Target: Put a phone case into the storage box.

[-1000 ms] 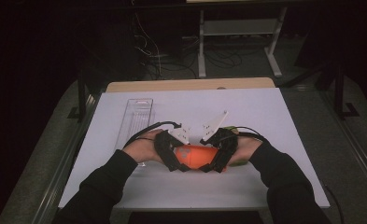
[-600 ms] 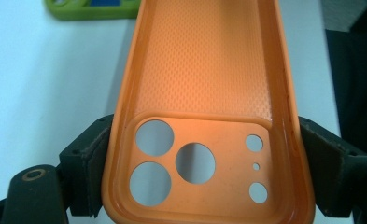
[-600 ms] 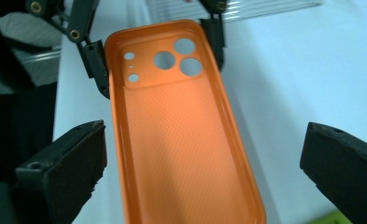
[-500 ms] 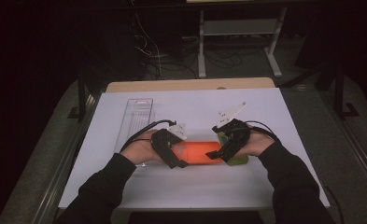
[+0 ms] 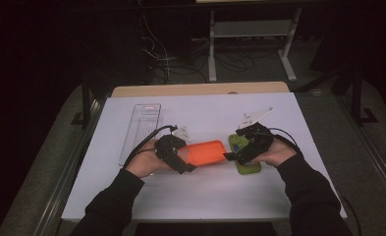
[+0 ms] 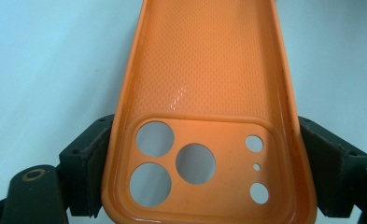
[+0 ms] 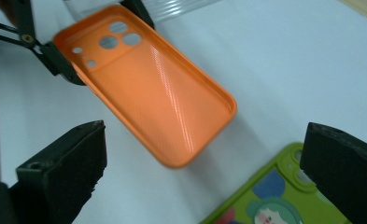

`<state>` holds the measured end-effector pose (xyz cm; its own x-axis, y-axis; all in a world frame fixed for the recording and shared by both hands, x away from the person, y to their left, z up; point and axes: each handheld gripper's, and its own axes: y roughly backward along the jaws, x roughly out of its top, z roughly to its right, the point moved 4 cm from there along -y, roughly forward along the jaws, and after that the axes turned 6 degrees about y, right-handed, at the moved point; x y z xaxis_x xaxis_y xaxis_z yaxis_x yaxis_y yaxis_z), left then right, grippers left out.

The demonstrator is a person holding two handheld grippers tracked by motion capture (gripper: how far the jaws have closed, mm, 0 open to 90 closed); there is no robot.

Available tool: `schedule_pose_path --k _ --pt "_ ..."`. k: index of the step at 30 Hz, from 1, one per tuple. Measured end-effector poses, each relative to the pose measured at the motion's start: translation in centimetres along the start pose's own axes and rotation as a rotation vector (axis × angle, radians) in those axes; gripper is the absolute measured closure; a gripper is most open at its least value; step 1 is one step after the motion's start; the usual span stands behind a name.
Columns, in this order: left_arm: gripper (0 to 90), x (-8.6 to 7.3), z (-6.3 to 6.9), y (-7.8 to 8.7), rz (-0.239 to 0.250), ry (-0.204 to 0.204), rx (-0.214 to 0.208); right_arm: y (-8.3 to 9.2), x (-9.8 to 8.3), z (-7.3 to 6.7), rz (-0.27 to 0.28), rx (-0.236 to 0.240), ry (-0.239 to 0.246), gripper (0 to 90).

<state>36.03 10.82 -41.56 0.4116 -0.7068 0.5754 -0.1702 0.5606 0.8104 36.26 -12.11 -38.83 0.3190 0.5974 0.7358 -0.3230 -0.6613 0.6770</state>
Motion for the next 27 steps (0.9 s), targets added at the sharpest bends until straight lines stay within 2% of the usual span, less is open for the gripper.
schedule_pose_path --k 1,2,3,5,8,9,12,13,14,15,16,17,18,19,20,21,22,24,25,26,27 --pt "15.5 -0.1 0.0 0.0 0.01 0.039 0.017 0.0 -0.5 0.1 -0.001 -0.012 -0.03 0.0" --pt "15.6 -0.1 0.0 0.0 0.01 0.039 0.017 0.0 -0.5 0.1 -0.001 -0.012 -0.03 0.0" --pt "15.6 -0.3 0.0 0.0 0.024 0.064 0.034 -0.1 -1.1 0.0 -0.012 -0.036 -0.048 0.0" --pt "15.5 -0.4 -0.1 0.1 0.021 0.066 0.04 -0.2 -1.5 0.0 -0.02 -0.051 -0.056 0.0" --pt "15.5 -0.7 -0.2 0.0 0.047 0.108 0.05 -0.4 -2.5 -0.3 -0.009 -0.074 -0.094 0.0" --pt "15.5 -0.8 -0.3 0.0 0.039 0.107 0.051 -0.4 -2.5 -0.3 -0.009 -0.074 -0.094 0.0" --pt "15.6 -1.0 -0.4 0.5 0.042 0.143 0.066 -0.7 -3.1 -0.8 0.017 -0.097 -0.147 0.0" --pt "15.6 -1.1 -0.4 0.6 0.05 0.155 0.064 -0.8 -3.5 -1.0 0.031 -0.124 -0.181 0.0" --pt "15.6 -1.1 -0.3 0.5 0.07 0.181 0.066 -0.9 -3.7 -1.1 0.031 -0.132 -0.185 0.0" --pt "15.6 -1.1 -0.5 0.7 0.062 0.18 0.07 -1.1 -3.9 -1.3 0.037 -0.142 -0.2 0.0" --pt "15.6 -1.1 -0.2 0.5 0.085 0.223 0.068 -1.1 -3.9 -1.3 0.037 -0.142 -0.2 0.0" --pt "15.6 -1.2 -0.4 0.6 0.061 0.2 0.073 -1.2 -4.0 -1.4 0.047 -0.15 -0.219 0.0" --pt "15.6 -1.3 -0.5 0.6 0.054 0.194 0.077 -1.3 -4.0 -1.6 0.075 -0.164 -0.239 0.0" --pt "15.6 -1.4 -0.4 0.6 0.054 0.198 0.076 -1.3 -4.0 -1.6 0.075 -0.164 -0.239 0.0" --pt "15.6 -1.3 -0.2 0.3 0.083 0.226 0.076 -1.5 -3.9 -1.9 0.093 -0.191 -0.236 0.0" --pt "15.6 -1.4 -0.3 0.5 0.057 0.196 0.08 -1.5 -3.9 -1.9 0.093 -0.191 -0.236 0.0" --pt "15.6 -1.4 -0.4 0.5 0.051 0.187 0.08 -1.7 -3.8 -2.0 0.092 -0.204 -0.236 0.0" --pt "15.6 -1.3 -0.4 0.6 0.05 0.185 0.079 -2.4 -3.8 -2.2 0.079 -0.239 -0.205 0.0" --pt "15.6 -1.3 -0.3 0.7 0.055 0.189 0.081 -2.4 -3.8 -2.2 0.079 -0.239 -0.205 0.0" --pt "15.6 -1.3 -0.4 0.8 0.057 0.186 0.083 -2.8 -3.8 -2.4 0.058 -0.253 -0.172 0.0" --pt "15.6 -1.2 -0.3 0.8 0.07 0.2 0.086 -2.8 -3.8 -2.4 0.058 -0.253 -0.172 0.0"
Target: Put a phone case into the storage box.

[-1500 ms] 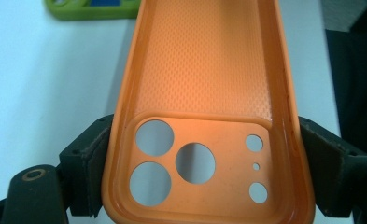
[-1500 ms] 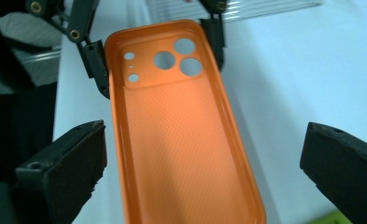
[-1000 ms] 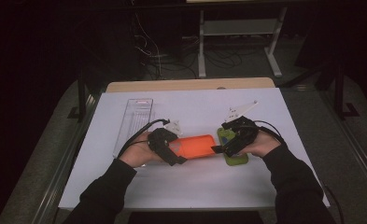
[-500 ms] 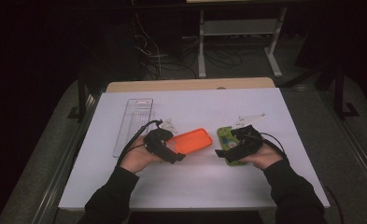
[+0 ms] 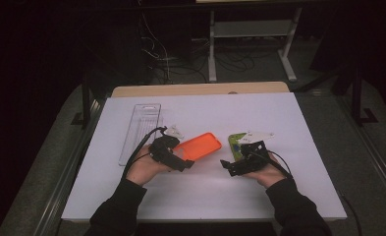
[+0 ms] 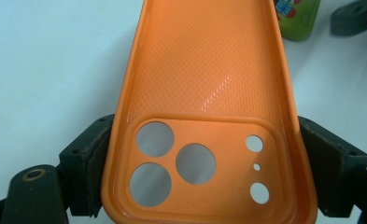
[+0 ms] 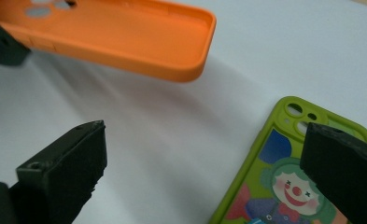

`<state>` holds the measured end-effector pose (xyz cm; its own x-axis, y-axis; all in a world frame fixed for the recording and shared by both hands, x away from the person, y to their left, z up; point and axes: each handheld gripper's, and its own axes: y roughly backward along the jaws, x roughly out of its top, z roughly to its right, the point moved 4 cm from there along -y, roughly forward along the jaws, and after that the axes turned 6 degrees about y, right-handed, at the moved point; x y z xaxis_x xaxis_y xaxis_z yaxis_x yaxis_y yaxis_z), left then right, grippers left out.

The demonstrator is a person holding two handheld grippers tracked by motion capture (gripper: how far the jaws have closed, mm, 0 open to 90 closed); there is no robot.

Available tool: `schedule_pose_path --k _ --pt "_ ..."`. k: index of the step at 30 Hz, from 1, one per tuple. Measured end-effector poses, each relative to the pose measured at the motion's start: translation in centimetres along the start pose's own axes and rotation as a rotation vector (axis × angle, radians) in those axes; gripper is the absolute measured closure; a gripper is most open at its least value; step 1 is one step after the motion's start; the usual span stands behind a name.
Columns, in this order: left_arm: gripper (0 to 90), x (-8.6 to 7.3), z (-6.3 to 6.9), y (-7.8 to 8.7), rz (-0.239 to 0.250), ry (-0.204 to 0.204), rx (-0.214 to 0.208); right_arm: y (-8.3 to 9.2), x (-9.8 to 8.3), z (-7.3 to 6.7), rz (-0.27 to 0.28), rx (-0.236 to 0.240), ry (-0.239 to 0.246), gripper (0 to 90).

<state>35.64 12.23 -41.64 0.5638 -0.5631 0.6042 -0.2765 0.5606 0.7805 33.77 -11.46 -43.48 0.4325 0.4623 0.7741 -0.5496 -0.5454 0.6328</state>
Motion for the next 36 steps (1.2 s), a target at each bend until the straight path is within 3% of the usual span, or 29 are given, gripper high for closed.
schedule_pose_path --k 6,12,19,22,27,29,31,32,36 --pt "15.6 0.1 0.0 0.2 0.0 -0.017 0.006 -0.3 -0.2 -0.4 -0.007 -0.077 0.113 0.0" --pt "15.6 0.0 0.0 0.2 -0.003 -0.01 0.009 -0.6 -0.3 -0.6 -0.005 -0.146 0.192 0.0" --pt "15.6 0.0 0.1 0.0 -0.01 -0.016 0.003 -0.6 -0.4 -0.8 -0.001 -0.187 0.261 0.0" --pt "15.6 0.0 0.2 -0.1 -0.019 -0.021 0.0 -0.7 -0.4 -1.0 -0.013 -0.228 0.351 0.0" --pt "15.6 0.0 0.3 -0.2 -0.02 -0.025 0.0 -0.9 -0.5 -1.3 -0.018 -0.26 0.422 0.0" --pt "15.6 0.0 0.3 -0.2 -0.026 -0.033 0.002 -1.0 -0.5 -1.4 -0.023 -0.29 0.482 0.0" --pt "15.6 -0.1 0.3 -0.3 -0.027 -0.038 0.002 -1.0 -0.5 -1.5 -0.021 -0.297 0.5 0.0" --pt "15.6 -0.1 0.3 -0.3 -0.028 -0.039 0.002 -1.0 -0.5 -1.5 -0.024 -0.322 0.549 0.0" --pt "15.6 -0.1 0.4 -0.3 -0.027 -0.04 -0.001 -0.9 -0.4 -1.8 -0.018 -0.35 0.604 0.0"
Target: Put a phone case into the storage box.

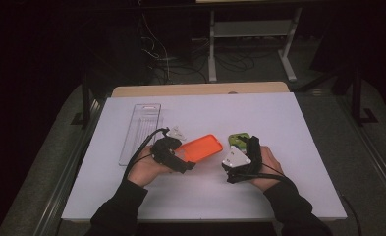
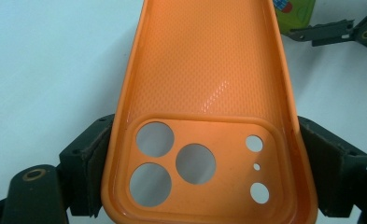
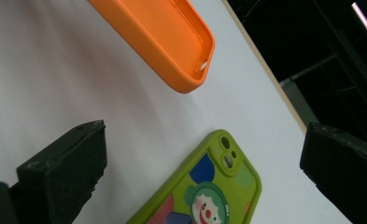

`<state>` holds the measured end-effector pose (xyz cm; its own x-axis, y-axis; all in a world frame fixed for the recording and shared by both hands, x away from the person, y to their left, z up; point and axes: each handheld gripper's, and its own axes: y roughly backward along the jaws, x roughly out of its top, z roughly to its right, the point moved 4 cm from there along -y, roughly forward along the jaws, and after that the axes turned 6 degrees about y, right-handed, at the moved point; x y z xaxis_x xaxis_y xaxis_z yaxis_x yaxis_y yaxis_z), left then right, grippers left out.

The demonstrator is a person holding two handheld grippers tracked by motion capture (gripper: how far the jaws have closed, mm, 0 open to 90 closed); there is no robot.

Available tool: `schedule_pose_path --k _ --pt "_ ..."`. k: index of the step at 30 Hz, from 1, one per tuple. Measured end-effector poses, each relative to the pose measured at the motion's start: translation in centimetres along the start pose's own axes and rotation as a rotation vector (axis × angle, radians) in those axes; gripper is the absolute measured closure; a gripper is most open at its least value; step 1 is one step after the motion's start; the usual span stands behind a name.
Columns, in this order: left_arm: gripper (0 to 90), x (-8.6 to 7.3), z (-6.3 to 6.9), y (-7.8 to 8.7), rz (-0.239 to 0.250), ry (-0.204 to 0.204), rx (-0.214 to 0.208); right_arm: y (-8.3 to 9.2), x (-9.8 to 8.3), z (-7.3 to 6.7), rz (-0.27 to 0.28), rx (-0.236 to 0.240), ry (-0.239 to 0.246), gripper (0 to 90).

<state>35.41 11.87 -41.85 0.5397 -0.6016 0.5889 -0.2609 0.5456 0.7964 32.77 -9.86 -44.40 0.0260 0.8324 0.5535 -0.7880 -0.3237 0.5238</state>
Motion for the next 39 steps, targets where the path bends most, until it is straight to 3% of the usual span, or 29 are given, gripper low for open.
schedule_pose_path --k 5,6,8,11,12,13,14,15,18,20,22,26,31,32,33,39 --pt "15.6 0.0 -0.1 0.1 -0.007 -0.018 0.002 0.0 0.2 -0.2 0.001 -0.03 0.06 0.0" --pt "15.6 0.1 0.1 -0.1 0.016 0.01 0.0 0.1 0.3 -0.3 0.002 -0.043 0.08 0.0" --pt "15.6 0.1 0.1 -0.1 0.019 0.006 -0.004 0.1 0.5 -0.4 0.007 -0.061 0.111 0.1" --pt "15.6 0.1 0.3 -0.2 0.035 0.044 -0.005 0.2 0.8 -0.6 0.018 -0.087 0.18 0.1" --pt "15.6 0.1 0.3 -0.2 0.032 0.04 -0.005 0.3 0.9 -0.7 0.02 -0.096 0.201 0.1" --pt "15.7 0.1 0.3 -0.2 0.03 0.037 -0.006 0.3 1.1 -0.7 0.016 -0.114 0.258 0.1" --pt "15.7 0.1 0.3 -0.1 0.028 0.037 -0.006 0.3 1.1 -0.7 0.016 -0.114 0.258 0.1" --pt "15.6 0.1 0.4 -0.2 0.032 0.05 -0.01 0.3 1.2 -1.0 0.017 -0.139 0.298 0.3" --pt "15.7 0.0 0.2 0.0 0.006 0.015 -0.011 0.3 1.4 -1.2 0.019 -0.156 0.324 0.5" --pt "15.6 0.0 0.3 0.0 0.004 0.014 -0.014 0.4 1.6 -1.3 0.031 -0.184 0.397 4.8" --pt "15.6 0.0 0.3 0.0 0.0 0.014 -0.017 0.4 1.7 -1.4 0.034 -0.188 0.403 5.8" --pt "15.6 0.1 0.6 -0.3 0.022 0.027 -0.026 0.2 2.1 -1.8 0.035 -0.204 0.462 10.1" --pt "15.6 0.1 0.7 -0.3 0.02 0.026 -0.032 0.1 2.5 -2.4 0.039 -0.234 0.486 15.9" --pt "15.6 0.1 0.6 -0.2 0.007 0.003 -0.029 0.2 2.7 -2.7 0.039 -0.251 0.492 20.4" --pt "15.7 0.1 0.6 -0.2 0.01 0.003 -0.031 0.1 2.8 -2.7 0.041 -0.253 0.526 23.0" --pt "15.6 0.1 0.8 -0.2 0.007 -0.006 -0.039 -0.2 3.3 -3.4 0.069 -0.277 0.593 35.7"
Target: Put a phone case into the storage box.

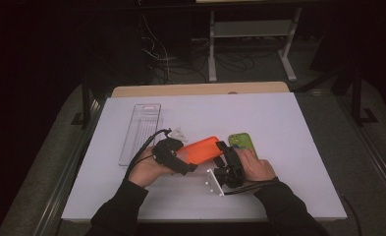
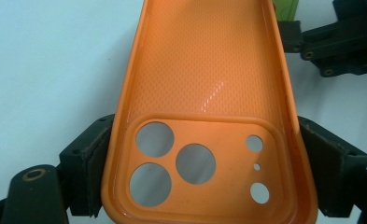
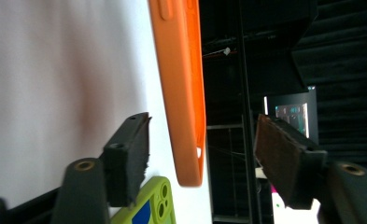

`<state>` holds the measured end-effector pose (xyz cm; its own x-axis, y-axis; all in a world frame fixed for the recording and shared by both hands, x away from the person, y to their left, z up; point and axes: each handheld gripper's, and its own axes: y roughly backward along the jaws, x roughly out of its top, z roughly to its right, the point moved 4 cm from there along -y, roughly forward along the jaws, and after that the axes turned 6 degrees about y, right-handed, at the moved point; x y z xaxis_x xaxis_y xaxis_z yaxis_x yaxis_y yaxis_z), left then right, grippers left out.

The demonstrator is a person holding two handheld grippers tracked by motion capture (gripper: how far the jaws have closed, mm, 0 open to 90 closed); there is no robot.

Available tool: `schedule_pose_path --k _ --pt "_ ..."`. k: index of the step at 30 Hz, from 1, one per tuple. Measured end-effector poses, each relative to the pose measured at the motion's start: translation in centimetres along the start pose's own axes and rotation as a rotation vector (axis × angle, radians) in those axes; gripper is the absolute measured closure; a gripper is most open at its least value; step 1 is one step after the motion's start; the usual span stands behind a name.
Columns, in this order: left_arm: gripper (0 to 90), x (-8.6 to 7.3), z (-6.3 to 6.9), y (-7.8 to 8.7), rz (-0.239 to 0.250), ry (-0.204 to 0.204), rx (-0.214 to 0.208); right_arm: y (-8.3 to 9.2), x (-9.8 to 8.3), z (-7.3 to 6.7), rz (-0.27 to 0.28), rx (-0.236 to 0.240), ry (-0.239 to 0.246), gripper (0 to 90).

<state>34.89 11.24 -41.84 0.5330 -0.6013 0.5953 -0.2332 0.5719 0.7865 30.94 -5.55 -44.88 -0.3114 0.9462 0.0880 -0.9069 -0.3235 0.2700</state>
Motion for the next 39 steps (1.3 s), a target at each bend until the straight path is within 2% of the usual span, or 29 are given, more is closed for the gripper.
schedule_pose_path --k 3,4,5,7,8,9,11,14,15,17,23,30,33,34,35,36,37,39 --pt "15.6 0.0 0.1 0.0 -0.003 -0.005 -0.003 -0.1 0.3 -0.3 0.0 -0.002 0.021 41.0" --pt "15.6 0.0 0.2 -0.1 0.009 0.005 -0.001 -0.2 0.4 -0.4 -0.001 -0.003 0.031 42.4" --pt "15.6 0.0 0.2 -0.1 0.005 -0.005 -0.004 -0.3 0.6 -0.7 0.004 -0.025 0.038 46.3" --pt "15.7 0.0 0.1 0.0 -0.004 -0.018 -0.002 -0.3 0.7 -0.8 0.006 -0.025 0.041 47.6" --pt "15.6 0.0 0.1 0.0 -0.003 -0.021 -0.006 -0.3 0.8 -1.0 0.004 -0.026 0.039 51.9" --pt "15.6 0.0 0.3 0.0 -0.002 -0.015 -0.006 -0.3 0.8 -1.0 0.004 -0.026 0.039 51.9" --pt "15.6 0.1 0.3 -0.1 -0.002 -0.021 -0.008 -0.2 1.0 -0.9 0.003 -0.017 0.061 58.0" --pt "15.6 0.0 0.3 -0.1 -0.004 -0.021 -0.005 -0.2 1.1 -0.9 0.012 -0.021 0.052 62.3" --pt "15.6 0.0 0.4 -0.1 0.001 -0.01 -0.006 -0.1 1.1 -0.8 0.022 -0.042 0.056 66.0" --pt "15.6 0.0 0.4 -0.1 0.005 -0.009 -0.009 -0.1 1.1 -0.7 0.024 -0.045 0.056 67.2" --pt "15.6 0.1 0.3 0.0 0.008 -0.011 -0.007 0.0 1.3 -0.9 0.027 -0.031 0.065 76.6" --pt "15.0 0.1 0.4 0.1 0.018 -0.007 -0.012 0.0 1.3 -0.9 0.025 -0.014 0.074 77.7" --pt "14.2 0.1 0.3 0.2 0.043 -0.017 0.0 0.0 1.3 -0.9 0.024 -0.017 0.075 78.0" --pt "13.5 0.1 0.4 0.2 0.055 -0.007 -0.007 0.1 1.3 -0.8 0.024 -0.022 0.057 78.0" --pt "13.5 0.3 0.6 0.1 0.09 0.028 -0.012 0.1 1.3 -0.8 0.024 -0.022 0.057 78.0" --pt "13.1 0.2 0.4 0.3 0.071 0.003 -0.018 0.1 1.2 -0.6 0.022 -0.029 0.063 78.0" --pt "9.1 0.2 0.5 0.2 0.08 0.013 -0.02 0.1 1.1 -0.4 0.023 -0.047 0.056 78.1" --pt "6.6 0.2 0.5 0.1 0.089 0.019 -0.016 0.1 1.0 -0.4 0.021 -0.045 0.055 78.0"
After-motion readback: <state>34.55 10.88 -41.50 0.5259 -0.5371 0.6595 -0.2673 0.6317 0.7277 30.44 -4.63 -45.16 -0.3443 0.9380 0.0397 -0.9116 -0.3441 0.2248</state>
